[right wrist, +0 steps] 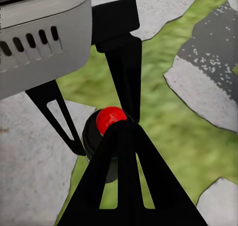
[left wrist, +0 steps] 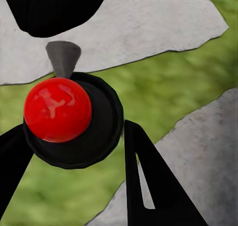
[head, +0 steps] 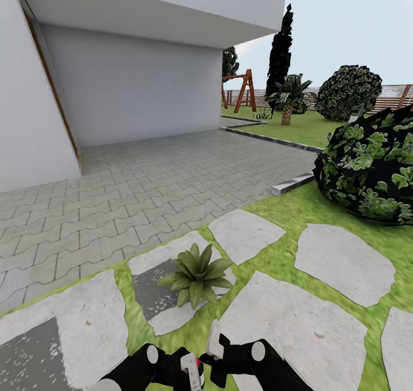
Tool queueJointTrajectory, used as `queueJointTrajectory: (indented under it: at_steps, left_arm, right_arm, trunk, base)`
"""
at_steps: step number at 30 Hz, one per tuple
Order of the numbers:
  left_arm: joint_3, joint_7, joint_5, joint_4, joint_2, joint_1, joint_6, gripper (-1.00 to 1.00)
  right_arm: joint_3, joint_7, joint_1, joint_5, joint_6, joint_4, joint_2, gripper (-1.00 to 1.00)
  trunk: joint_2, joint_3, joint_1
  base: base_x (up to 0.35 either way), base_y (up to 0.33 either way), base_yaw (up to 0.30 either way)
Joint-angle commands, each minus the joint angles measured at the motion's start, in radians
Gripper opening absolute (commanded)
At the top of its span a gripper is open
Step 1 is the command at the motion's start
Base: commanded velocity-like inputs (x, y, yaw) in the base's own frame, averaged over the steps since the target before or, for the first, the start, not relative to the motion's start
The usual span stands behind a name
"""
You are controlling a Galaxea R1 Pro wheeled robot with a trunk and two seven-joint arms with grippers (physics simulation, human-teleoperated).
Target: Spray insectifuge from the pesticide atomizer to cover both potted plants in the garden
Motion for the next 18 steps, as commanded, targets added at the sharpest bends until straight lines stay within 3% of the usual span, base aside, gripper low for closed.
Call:
queueJointTrajectory:
  at_steps: [1, 18]
  left_arm:
    - [0.001, -0.001, -0.010, -0.001, 0.000, 0.000, -0.007, -1.00]
    - [0.000, -0.001, -0.010, -0.003, -0.004, 0.000, -0.012, -1.00]
  right_arm:
    - [-0.001, 0.001, 0.000, 0.010, -0.006, -0.001, 0.000, -1.00]
    - [-0.003, 0.001, 0.000, 0.012, -0.006, 0.002, -0.001, -1.00]
  trunk:
    - [0.000, -0.001, 0.000]
    - [0.000, -0.001, 0.000]
  base:
    - [0.000, 0.000, 0.000]
    - [0.000, 0.000, 0.000]
